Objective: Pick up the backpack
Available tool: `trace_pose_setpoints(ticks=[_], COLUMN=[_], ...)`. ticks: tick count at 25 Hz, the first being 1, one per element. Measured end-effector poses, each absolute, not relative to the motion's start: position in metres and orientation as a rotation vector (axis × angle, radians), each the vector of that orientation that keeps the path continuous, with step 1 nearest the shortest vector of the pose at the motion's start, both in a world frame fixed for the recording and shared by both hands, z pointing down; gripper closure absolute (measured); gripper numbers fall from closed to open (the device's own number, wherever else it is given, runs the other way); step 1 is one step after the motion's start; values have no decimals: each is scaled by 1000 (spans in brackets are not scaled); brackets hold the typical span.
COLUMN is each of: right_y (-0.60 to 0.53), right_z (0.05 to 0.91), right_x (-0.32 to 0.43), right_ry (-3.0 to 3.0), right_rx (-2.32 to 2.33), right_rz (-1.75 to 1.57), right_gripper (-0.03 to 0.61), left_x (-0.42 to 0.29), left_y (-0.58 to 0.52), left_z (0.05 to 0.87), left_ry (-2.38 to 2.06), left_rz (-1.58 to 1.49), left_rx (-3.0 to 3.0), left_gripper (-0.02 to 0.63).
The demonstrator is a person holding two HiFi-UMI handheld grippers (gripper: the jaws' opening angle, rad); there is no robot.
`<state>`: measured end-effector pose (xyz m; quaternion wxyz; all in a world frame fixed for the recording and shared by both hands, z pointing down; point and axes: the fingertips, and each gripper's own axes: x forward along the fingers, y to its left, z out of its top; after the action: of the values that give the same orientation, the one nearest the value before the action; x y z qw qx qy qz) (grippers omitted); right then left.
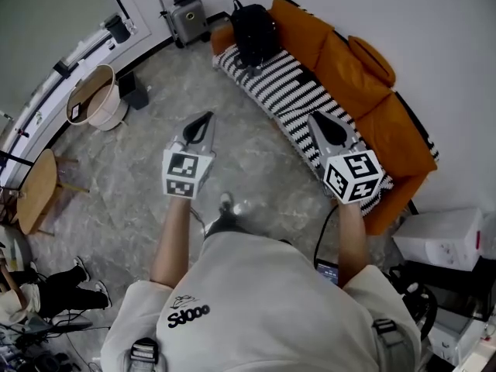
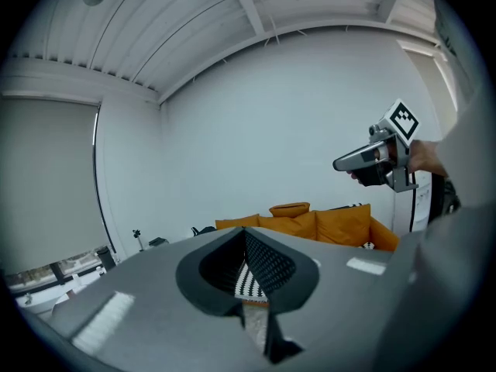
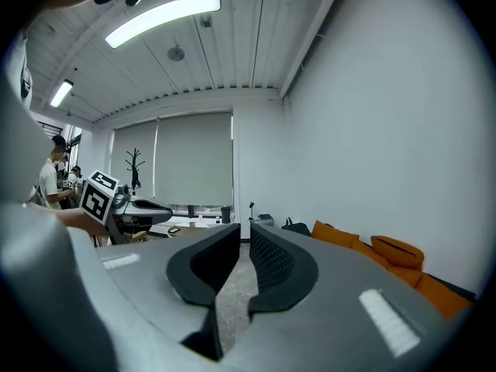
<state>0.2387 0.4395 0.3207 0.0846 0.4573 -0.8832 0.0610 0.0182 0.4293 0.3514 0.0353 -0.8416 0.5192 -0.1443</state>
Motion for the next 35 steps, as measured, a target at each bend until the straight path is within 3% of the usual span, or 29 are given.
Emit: trace_pose_setpoints(ticks=[11, 21, 35], right_y=[316, 171, 78], right_z=[329, 310, 312], right_x=[226, 166, 121], right_ry=[-2550, -2554, -2516], right_rx=[1489, 1500, 1511], right_rz=[158, 188, 189], right_gripper=[555, 551, 551], left_x=[0, -51, -105], left_y=[294, 141, 40], left_z=[369, 344, 348], left_ry=[1527, 1459, 1397], left_rz=[-411, -387, -417], left_rx=[-2623, -2650, -2680], left_gripper=[603, 603, 603])
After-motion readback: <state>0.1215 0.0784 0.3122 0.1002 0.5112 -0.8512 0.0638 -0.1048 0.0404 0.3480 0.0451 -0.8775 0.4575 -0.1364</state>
